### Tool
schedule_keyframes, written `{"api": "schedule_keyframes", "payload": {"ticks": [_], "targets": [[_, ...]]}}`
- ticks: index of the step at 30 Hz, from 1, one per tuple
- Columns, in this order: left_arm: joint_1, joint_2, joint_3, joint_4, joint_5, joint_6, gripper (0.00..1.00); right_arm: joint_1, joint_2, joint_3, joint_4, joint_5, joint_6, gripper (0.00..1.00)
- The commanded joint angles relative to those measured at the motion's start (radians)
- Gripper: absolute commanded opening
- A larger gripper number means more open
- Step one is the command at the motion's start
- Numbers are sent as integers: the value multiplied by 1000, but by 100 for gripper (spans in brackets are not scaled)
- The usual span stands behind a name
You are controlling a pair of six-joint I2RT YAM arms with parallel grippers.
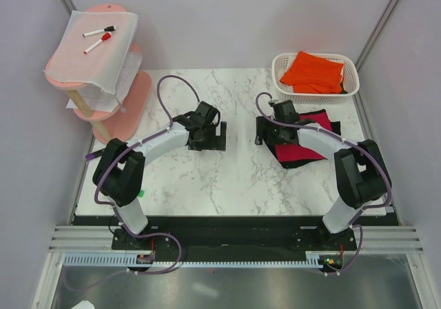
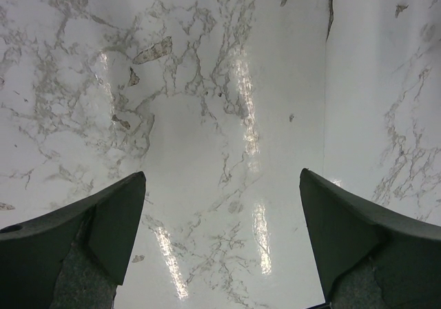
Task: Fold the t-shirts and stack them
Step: Put the neatly folded tshirt into the corner of the board with the right arm
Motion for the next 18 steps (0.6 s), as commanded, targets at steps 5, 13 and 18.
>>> {"api": "schedule_keyframes", "payload": {"ticks": [5, 13, 18], "targets": [[-1, 11, 9, 15, -18, 32, 100, 69, 183, 113, 68, -119, 20, 98], [-1, -15, -11, 9, -38, 34, 100, 65, 276, 174, -35, 77, 26, 98], [-1, -11, -6, 8, -41, 34, 100, 36, 261, 142, -104, 212, 44, 98]]}}
